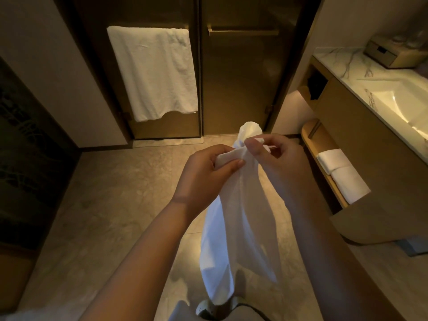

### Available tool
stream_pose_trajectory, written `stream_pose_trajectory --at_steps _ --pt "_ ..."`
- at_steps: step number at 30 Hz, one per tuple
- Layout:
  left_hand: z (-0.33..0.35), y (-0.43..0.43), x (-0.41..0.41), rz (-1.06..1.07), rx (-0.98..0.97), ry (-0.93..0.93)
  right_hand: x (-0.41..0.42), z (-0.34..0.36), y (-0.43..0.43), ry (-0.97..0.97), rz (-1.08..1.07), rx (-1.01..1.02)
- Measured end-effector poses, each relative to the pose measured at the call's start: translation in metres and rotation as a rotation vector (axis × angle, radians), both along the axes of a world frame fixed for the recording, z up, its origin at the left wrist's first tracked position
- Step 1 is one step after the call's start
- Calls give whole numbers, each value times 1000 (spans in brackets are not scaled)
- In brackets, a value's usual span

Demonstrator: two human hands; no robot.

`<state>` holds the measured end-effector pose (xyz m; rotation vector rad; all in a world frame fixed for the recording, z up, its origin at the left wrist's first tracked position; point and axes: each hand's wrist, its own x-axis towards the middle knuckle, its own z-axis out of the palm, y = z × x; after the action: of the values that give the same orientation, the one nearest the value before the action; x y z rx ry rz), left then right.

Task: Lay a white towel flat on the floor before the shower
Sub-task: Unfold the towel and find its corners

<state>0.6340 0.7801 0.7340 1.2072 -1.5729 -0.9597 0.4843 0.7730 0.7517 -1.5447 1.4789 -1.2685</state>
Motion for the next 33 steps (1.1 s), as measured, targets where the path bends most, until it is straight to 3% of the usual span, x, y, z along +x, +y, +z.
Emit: stream_pose_trajectory --at_steps 8,13,23,33 --pt "2 -5 -10 24 62 -2 -19 3 -8 -10 38 53" --pt "11 -9 0 160 52 34 -41 2 -9 -59 9 89" --pt "14 -15 -6 205 -64 -209 -76 -17 -14 355 -120 190" --pt "17 -19 -9 195 -174 -376 -87 -29 -14 369 -189 308"
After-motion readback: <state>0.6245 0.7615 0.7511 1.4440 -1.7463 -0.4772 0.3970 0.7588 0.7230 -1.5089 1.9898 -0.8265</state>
